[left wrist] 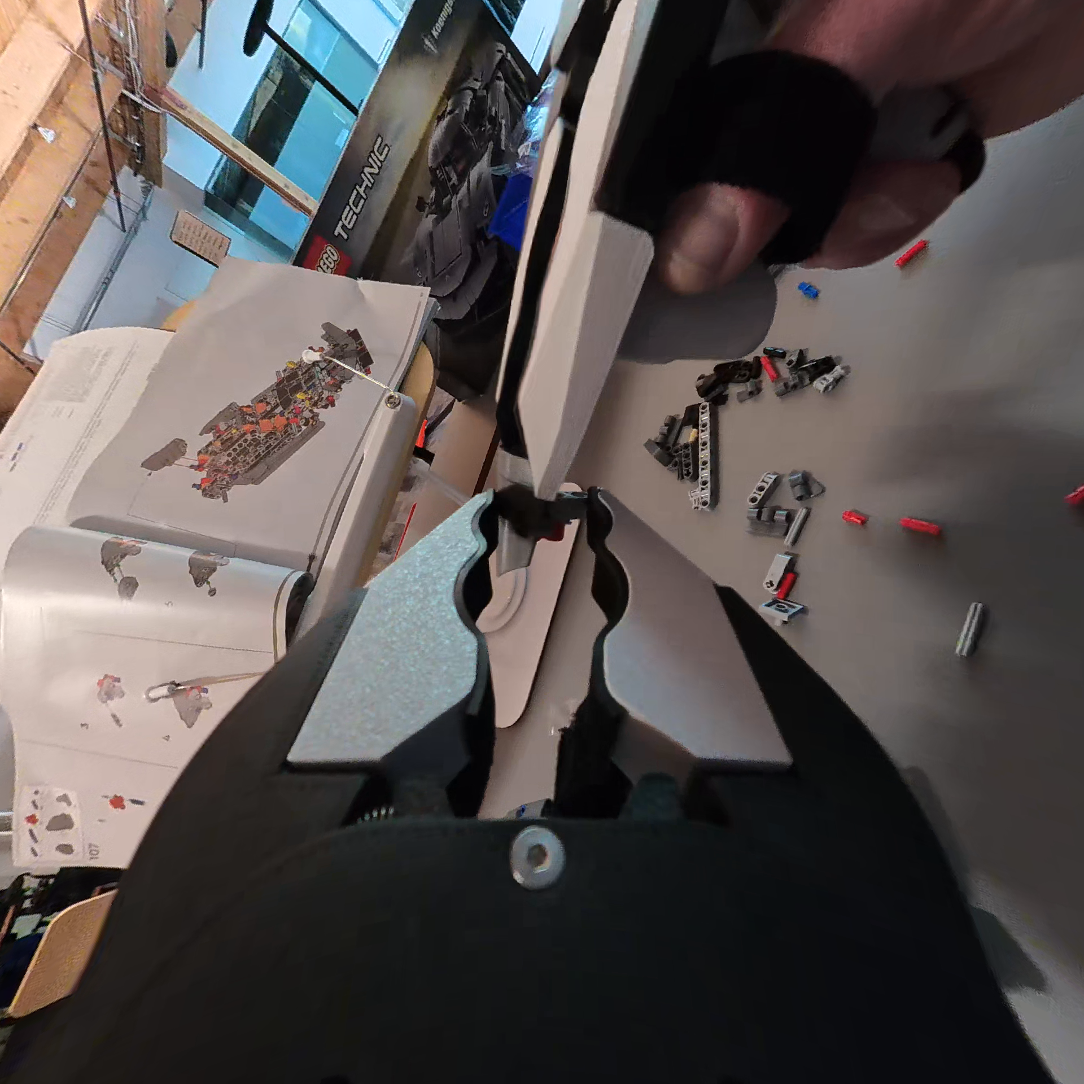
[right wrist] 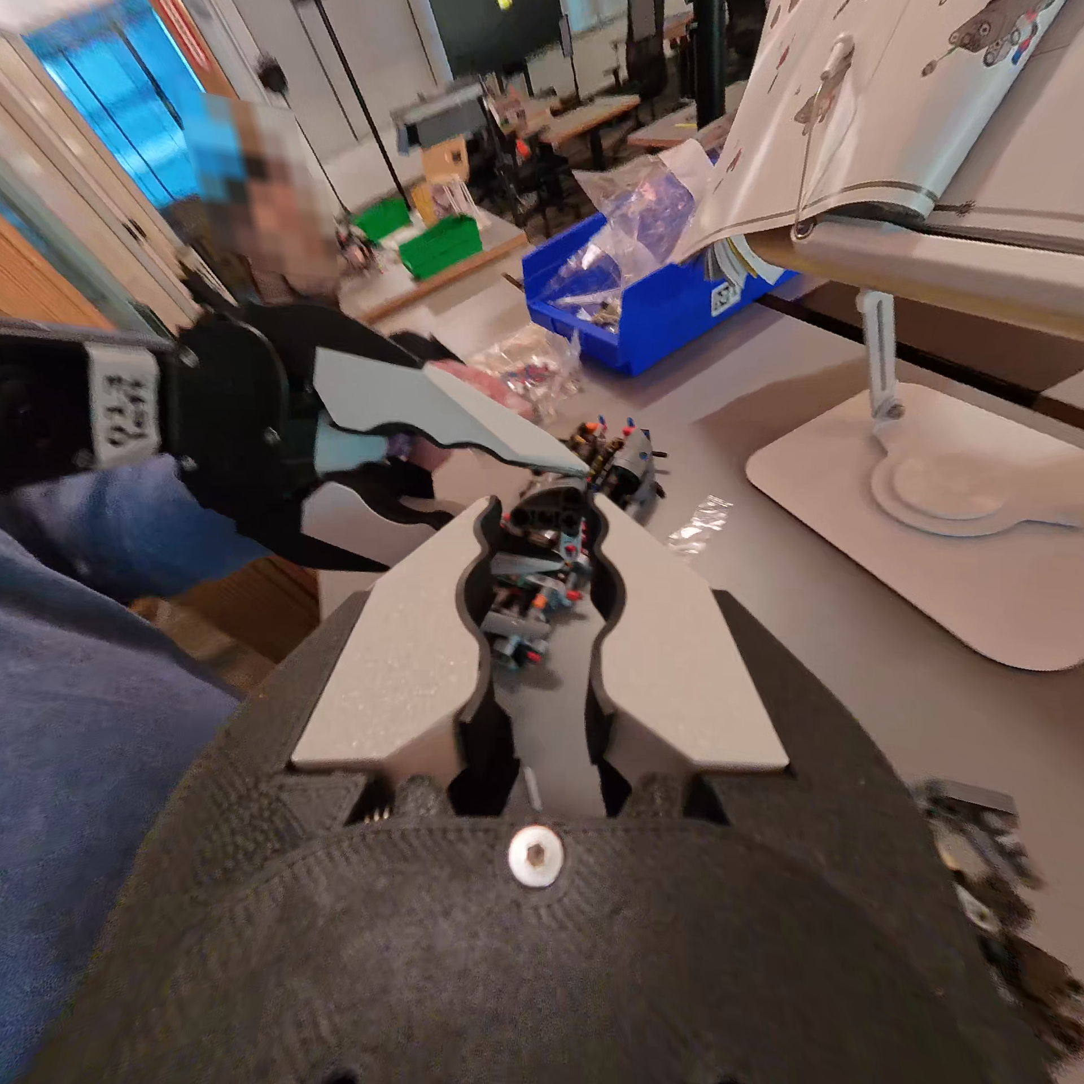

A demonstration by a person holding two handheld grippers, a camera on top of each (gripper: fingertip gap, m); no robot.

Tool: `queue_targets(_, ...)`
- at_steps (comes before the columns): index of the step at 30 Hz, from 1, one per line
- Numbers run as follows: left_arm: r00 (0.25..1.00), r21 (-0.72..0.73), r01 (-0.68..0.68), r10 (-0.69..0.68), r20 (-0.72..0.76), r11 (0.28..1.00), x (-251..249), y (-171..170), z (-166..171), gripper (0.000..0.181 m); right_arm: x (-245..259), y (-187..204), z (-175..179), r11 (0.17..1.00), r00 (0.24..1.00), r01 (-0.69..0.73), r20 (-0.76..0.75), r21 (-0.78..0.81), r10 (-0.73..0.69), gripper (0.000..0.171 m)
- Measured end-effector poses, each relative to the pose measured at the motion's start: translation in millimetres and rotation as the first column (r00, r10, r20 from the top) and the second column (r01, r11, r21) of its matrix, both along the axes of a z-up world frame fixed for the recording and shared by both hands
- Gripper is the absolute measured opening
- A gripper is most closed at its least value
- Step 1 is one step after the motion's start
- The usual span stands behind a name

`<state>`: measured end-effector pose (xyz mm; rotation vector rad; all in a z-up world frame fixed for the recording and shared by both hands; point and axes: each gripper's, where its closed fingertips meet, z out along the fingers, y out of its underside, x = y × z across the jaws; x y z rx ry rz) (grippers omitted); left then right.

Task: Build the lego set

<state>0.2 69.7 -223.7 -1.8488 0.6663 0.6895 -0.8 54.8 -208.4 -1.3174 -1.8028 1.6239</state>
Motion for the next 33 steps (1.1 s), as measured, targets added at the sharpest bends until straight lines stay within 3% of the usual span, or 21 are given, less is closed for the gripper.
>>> queue_targets(5, 0.995, 0.065, -0.008, 0.002, 0.104, 0.998, -5.3, -1.3, 8.8, 0.027, 5.4, 5.7, 14.1, 0.972, 1.000, -0.001, -0.004, -0.235, 0.000, 0.033)
queue_targets(6, 0.992, 0.074, -0.001, -0.008, 0.124, 0.997, -4.9, -2.1, 10.2, 0.019, 8.4, 11.5, 15.3, 0.969, 1.000, 0.009, -0.013, -0.246, -0.013, 0.033)
queue_targets(9, 0.986, 0.079, -0.017, 0.004, 0.164, 0.997, -10.8, -5.6, 12.7, 0.019, 26.1, 44.6, 17.4, 0.978, 0.993, 0.092, -0.058, -0.187, -0.104, 0.030)
queue_targets(15, 0.972, 0.090, -0.003, -0.019, 0.233, 0.996, -12.6, -11.3, 9.8, 0.019, 76.7, 110.6, -24.7, 0.964, 0.965, 0.263, 0.020, -0.027, -0.263, 0.024)
queue_targets(18, 0.962, 0.092, 0.019, -0.043, 0.269, 0.996, -8.4, -10.5, 6.7, 0.019, 98.8, 118.3, -44.9, 0.956, 0.956, 0.287, 0.050, 0.066, -0.290, 0.021)
queue_targets(25, 0.944, 0.088, 0.054, -0.080, 0.319, 0.995, -2.2, -5.6, 3.2, 0.019, 119.0, 115.6, -62.3, 0.943, 0.946, 0.308, 0.065, 0.124, -0.317, 0.023)
queue_targets(33, 0.934, 0.095, 0.042, -0.072, 0.351, 0.995, -8.0, -11.6, 4.4, 0.019, 146.7, 155.3, -103.7, 0.846, 0.908, 0.330, 0.105, 0.418, -0.406, 0.022)
